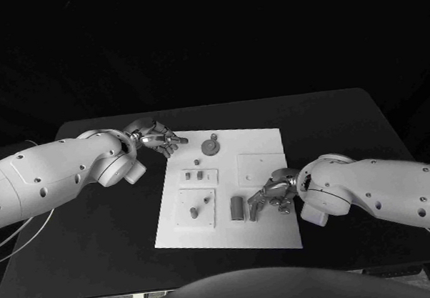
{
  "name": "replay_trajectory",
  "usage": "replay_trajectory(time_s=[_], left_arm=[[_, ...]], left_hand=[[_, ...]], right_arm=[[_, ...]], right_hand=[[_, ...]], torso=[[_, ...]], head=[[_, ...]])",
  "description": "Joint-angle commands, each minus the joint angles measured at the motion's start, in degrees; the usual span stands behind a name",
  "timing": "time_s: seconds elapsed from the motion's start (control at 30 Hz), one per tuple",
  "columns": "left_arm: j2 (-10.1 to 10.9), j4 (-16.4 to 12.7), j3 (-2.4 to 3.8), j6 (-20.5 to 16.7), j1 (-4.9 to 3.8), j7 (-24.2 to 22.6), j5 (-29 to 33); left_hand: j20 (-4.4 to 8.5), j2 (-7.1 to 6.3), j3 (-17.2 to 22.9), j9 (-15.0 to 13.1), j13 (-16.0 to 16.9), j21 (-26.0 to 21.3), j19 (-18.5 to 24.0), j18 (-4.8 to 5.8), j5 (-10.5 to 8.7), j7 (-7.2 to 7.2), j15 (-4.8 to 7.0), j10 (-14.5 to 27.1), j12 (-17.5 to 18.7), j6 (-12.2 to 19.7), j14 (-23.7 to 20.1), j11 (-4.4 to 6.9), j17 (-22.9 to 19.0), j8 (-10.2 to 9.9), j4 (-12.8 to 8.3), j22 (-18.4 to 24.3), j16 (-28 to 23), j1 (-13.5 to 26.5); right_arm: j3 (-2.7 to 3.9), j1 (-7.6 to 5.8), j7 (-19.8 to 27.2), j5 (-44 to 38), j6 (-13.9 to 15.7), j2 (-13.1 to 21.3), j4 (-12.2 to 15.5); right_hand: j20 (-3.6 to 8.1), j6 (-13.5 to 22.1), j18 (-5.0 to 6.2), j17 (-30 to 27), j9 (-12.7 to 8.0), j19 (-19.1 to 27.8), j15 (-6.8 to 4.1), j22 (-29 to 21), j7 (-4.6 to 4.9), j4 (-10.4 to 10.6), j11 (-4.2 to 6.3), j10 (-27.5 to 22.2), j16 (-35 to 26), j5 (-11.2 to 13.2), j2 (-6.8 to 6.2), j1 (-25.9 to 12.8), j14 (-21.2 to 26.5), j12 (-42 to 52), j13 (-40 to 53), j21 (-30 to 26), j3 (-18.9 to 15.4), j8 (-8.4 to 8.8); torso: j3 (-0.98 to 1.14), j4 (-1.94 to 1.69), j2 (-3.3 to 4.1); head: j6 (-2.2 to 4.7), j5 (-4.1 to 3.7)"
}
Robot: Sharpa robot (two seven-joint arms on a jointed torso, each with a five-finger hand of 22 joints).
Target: Assemble the parts on the task board
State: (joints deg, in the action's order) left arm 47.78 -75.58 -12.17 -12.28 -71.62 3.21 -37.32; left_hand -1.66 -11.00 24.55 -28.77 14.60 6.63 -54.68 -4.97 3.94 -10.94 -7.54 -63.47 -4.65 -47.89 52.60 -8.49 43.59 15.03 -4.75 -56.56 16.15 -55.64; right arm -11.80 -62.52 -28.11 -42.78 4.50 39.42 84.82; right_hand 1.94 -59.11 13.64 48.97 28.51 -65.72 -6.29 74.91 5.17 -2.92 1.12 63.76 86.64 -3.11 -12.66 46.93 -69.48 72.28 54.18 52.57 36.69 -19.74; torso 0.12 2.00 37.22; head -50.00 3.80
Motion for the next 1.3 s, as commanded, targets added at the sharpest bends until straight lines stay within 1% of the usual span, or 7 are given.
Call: replay_trajectory(time_s=[0.03,0.43,0.83,0.97,1.13,1.2,1.3], left_arm=[[-0.1,-0.1,0.02,0.5,-0.06,-0.3,-0.1],[-0.1,-0.1,0.02,0.5,-0.06,-0.2,-0.1],[0.0,-0.1,0.01,0.5,-0.06,-0.2,-0.1],[0.0,-0.1,0.01,0.5,-0.06,-0.2,-0.1],[0.0,-0.1,0.01,0.4,-0.06,-0.2,-0.1],[0.0,-0.1,0.01,0.4,-0.06,-0.2,-0.1],[0.1,-0.1,0.01,0.3,-0.06,-0.3,-0.1]], left_hand=[[-0.19,0.40,-0.2,0.1,0.1,-0.3,0.1,-0.96,-0.16,0.24,-0.02,0.1,0.4,0.2,0.2,0.20,0.1,0.2,0.0,-0.1,-0.3,0.2],[-0.20,0.40,-0.2,0.1,0.1,-0.3,0.1,-0.97,-0.16,0.24,-0.02,0.1,0.4,0.2,0.2,0.20,0.1,0.2,0.0,-0.1,-0.3,0.2],[-0.20,0.40,-0.3,0.1,0.1,-0.3,0.1,-0.97,-0.16,0.24,-0.02,0.1,0.4,0.2,0.2,0.20,0.1,0.2,0.0,-0.1,-0.3,0.2],[-0.20,0.40,-0.3,0.1,0.1,-0.3,0.1,-0.96,-0.16,0.24,-0.02,0.1,0.4,0.2,0.2,0.20,0.1,0.2,0.0,-0.1,-0.3,0.2],[-0.20,0.40,-0.3,0.1,0.1,-0.3,0.1,-0.96,-0.16,0.24,-0.02,0.1,0.4,0.2,0.2,0.20,0.1,0.2,0.0,-0.1,-0.3,0.2],[-0.20,0.40,-0.3,0.1,0.1,-0.3,0.1,-0.96,-0.16,0.24,-0.02,0.1,0.4,0.2,0.2,0.20,0.1,0.2,0.0,-0.1,-0.3,0.2],[-0.20,0.40,-0.3,0.1,0.1,-0.3,0.1,-0.96,-0.16,0.24,-0.02,0.1,0.4,0.2,0.2,0.20,0.1,0.2,0.0,-0.1,-0.3,0.2]], right_arm=[[0.05,0.04,0.8,-0.7,0.0,-0.1,0.1],[0.23,0.04,1.0,-1.5,0.5,-0.5,0.0],[0.31,0.04,1.1,-2.0,0.6,-0.2,-0.1],[0.31,0.04,1.9,-4.7,1.1,0.3,0.3],[0.32,0.04,5.0,-9.2,1.2,1.1,0.7],[0.31,0.05,5.7,-12.5,1.0,1.4,1.2],[0.30,0.06,6.0,-14.4,0.3,1.5,1.9]], right_hand=[[0.43,0.3,1.36,-0.1,0.1,0.1,-0.49,0.9,-0.04,0.3,0.05,-0.1,-0.1,0.3,0.25,0.2,0.0,-0.3,0.1,0.0,-0.1,-0.18],[0.46,0.3,1.36,-0.1,0.1,0.1,-0.50,0.9,-0.04,0.3,0.05,-0.1,-0.1,0.3,0.38,0.3,0.0,-0.3,0.1,0.0,-0.2,-0.18],[0.46,0.3,1.36,0.0,0.1,0.1,-0.50,0.9,-0.04,0.3,0.05,-0.1,-0.1,0.3,0.38,0.3,-0.1,-0.3,0.1,0.0,-0.2,-0.18],[0.46,0.3,1.36,0.0,0.1,0.1,-0.50,0.9,-0.04,0.3,0.05,-0.1,-0.1,0.3,0.39,0.3,-0.1,-0.3,0.1,0.0,-0.2,-0.18],[0.46,0.3,1.36,0.0,0.1,0.1,-0.50,0.9,-0.04,0.3,0.05,-0.1,-0.1,0.3,0.39,0.3,-0.1,-0.3,0.1,0.0,-0.2,-0.18],[0.46,0.3,1.36,0.0,0.1,0.1,-0.50,0.9,-0.04,0.3,0.05,-0.1,-0.1,0.3,0.39,0.3,-0.1,-0.3,0.1,0.0,-0.2,-0.18],[0.46,0.3,1.36,0.0,0.1,0.1,-0.50,0.9,-0.04,0.3,0.05,-0.1,-0.1,0.3,0.39,0.3,-0.1,-0.3,0.1,0.0,-0.2,-0.18]], torso=[[-0.02,-0.04,0.02],[-0.07,-0.06,0.01],[-0.02,-0.02,0.01],[-0.01,-0.02,0.00],[0.00,0.02,0.00],[0.01,0.04,0.01],[0.02,0.04,0.03]], head=[[0.00,-0.02],[0.00,0.01],[0.00,0.07],[0.00,0.04],[0.00,0.08],[0.00,0.13],[0.00,0.13]])
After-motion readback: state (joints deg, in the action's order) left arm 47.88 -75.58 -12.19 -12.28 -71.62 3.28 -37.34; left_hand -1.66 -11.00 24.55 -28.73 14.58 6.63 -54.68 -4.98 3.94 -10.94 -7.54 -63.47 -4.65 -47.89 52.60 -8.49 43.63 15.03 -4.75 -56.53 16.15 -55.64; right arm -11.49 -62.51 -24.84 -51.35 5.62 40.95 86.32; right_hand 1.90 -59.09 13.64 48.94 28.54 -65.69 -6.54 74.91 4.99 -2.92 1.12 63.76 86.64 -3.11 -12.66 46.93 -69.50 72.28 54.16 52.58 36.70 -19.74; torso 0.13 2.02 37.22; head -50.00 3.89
